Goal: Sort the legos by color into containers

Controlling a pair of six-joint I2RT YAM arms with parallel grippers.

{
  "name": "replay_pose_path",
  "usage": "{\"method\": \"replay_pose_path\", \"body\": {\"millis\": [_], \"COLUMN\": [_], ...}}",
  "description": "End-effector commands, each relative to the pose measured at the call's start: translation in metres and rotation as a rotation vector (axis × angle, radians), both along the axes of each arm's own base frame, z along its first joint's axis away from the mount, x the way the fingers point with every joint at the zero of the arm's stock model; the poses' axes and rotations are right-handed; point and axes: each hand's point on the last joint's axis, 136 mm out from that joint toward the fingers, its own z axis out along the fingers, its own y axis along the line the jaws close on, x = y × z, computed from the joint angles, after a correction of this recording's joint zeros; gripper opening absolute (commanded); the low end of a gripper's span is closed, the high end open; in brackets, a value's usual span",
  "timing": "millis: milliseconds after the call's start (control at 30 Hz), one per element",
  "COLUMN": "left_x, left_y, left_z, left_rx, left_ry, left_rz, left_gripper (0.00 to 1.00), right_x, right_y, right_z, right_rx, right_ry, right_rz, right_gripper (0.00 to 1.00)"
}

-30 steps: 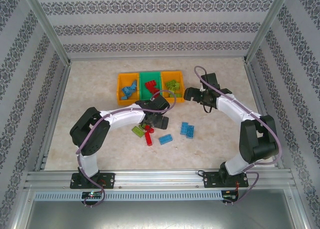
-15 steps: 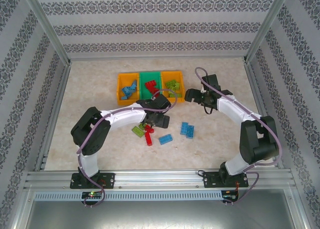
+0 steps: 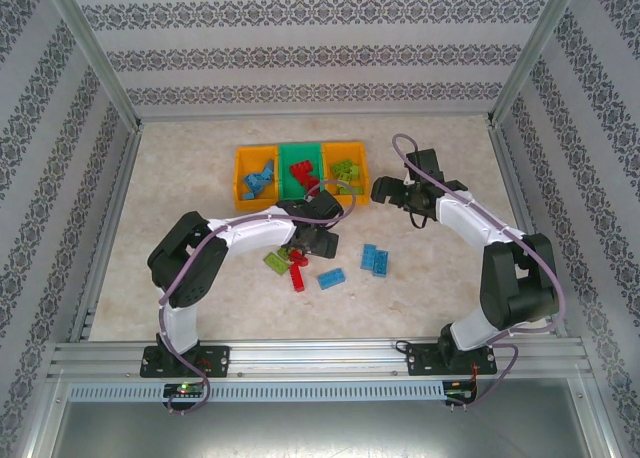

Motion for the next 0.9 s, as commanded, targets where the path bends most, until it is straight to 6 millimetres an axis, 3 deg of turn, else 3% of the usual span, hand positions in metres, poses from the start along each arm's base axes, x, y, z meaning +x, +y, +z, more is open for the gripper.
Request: {"method": "replay_pose_path", "body": {"millis": [0,267,533,867], "left_x": [0.002,0.004,0.008,0.012], "left_y": [-0.001,-0.001,-0.005,-0.004], "left_z": [0.000,-0.010,-0.012,-0.015], "left_rx": [0.036,0.060,0.051,0.072], "left_ry": [-0.008,0.006,-0.008,-0.013], "left_rz": [0.004,0.011,0.011,0.013], "left_gripper": [0.87,0.80,0.66,0.74], "right_x": [-0.001,-0.003,-0.008,-0.010], "right_y": [-0.002,-0.005,-0.004,-0.008], "right_z": [0.008,0.005,0.000,0.003], "right_rx": [0.003,-0.002,0.011,0.008], "right_ry": [-0.026,-0.023,-0.011,-0.019], "right_rz": [0.012,0.006,0.007,-0.004], "right_gripper": [0.98,0.98,0.98,0.98]}}
